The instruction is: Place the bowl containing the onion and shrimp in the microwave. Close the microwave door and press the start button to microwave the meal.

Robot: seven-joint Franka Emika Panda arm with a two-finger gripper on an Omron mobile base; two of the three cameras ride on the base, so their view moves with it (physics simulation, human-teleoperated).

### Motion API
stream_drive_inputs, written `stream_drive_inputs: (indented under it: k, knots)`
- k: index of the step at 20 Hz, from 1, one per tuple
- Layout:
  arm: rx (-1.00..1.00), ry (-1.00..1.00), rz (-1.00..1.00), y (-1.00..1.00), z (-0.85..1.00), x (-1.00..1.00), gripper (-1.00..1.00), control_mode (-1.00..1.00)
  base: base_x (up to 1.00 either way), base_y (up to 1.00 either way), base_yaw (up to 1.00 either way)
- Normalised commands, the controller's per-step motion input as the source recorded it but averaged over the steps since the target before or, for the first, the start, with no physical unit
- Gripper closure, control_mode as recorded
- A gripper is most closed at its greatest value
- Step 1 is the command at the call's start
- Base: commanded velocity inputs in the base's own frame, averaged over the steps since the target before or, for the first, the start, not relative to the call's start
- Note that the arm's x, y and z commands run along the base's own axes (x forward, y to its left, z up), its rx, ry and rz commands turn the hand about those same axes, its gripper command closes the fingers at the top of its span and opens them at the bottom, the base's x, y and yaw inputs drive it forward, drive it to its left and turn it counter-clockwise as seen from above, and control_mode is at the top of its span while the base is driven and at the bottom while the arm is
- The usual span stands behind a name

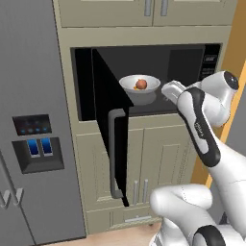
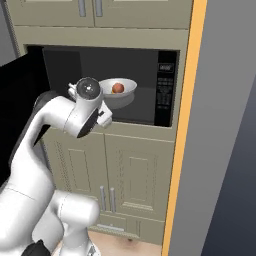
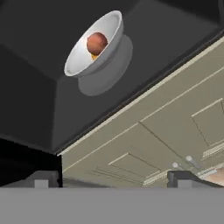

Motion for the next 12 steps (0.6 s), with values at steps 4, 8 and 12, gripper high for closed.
stream_drive_inputs:
  k: [4,8,12]
  knots:
    - [-0.52,-0.01,0.46,0.12,0.38,-1.00,-1.00,-1.00,0.00,0.00,0.00]
    - [-0.50,-0.06,0.43,0.13,0.58,-1.00,-1.00,-1.00,0.00,0.00,0.00]
    - [-0.53,-0.06,0.38,0.33,0.58,-1.00,-1.00,-1.00,0.00,0.00,0.00]
